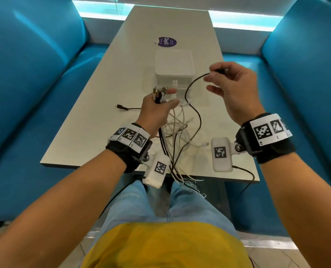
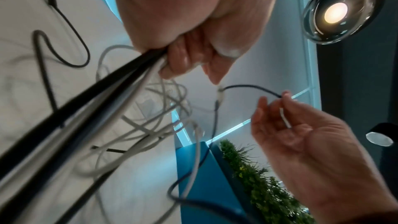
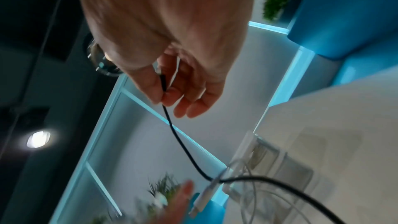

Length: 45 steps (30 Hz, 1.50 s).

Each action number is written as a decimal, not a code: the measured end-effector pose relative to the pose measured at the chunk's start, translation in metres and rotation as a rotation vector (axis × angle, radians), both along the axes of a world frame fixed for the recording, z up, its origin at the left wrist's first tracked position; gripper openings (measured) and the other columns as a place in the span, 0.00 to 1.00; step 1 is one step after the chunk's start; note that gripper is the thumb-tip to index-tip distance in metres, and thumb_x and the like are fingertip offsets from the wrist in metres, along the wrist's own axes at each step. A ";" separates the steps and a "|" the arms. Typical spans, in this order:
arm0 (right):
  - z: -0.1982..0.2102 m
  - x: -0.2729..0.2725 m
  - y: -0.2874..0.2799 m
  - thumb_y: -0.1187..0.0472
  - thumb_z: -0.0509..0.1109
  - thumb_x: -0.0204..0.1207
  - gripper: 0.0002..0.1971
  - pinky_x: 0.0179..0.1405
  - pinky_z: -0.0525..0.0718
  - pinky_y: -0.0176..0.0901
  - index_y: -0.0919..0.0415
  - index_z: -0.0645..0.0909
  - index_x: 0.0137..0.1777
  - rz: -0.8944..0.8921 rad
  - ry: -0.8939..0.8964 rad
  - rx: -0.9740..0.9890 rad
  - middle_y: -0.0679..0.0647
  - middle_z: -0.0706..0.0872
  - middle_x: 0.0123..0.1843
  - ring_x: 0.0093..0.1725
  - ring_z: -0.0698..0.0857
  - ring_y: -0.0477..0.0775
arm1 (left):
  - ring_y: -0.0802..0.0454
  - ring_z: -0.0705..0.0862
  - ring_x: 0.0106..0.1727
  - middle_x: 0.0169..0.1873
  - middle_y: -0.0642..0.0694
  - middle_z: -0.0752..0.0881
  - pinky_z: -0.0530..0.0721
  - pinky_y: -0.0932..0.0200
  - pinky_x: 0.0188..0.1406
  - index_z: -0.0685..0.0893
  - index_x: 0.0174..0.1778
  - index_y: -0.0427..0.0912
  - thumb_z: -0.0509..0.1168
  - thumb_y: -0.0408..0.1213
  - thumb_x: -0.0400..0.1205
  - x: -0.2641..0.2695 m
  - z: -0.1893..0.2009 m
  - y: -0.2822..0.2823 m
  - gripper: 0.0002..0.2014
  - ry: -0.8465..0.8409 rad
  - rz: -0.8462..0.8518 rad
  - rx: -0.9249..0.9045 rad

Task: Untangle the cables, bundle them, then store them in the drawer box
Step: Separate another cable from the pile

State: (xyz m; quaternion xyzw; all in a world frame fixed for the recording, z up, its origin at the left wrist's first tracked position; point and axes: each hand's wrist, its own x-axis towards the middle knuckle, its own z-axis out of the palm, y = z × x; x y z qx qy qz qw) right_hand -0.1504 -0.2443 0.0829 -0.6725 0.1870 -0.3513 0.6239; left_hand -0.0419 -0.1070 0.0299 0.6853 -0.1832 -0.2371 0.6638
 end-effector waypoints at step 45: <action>-0.034 0.023 0.042 0.50 0.71 0.78 0.11 0.49 0.81 0.40 0.55 0.84 0.55 0.433 0.666 -0.755 0.49 0.86 0.52 0.47 0.84 0.48 | 0.58 0.59 0.18 0.27 0.43 0.71 0.56 0.63 0.18 0.79 0.26 0.45 0.68 0.44 0.81 -0.004 0.033 0.021 0.17 0.084 -0.026 -0.246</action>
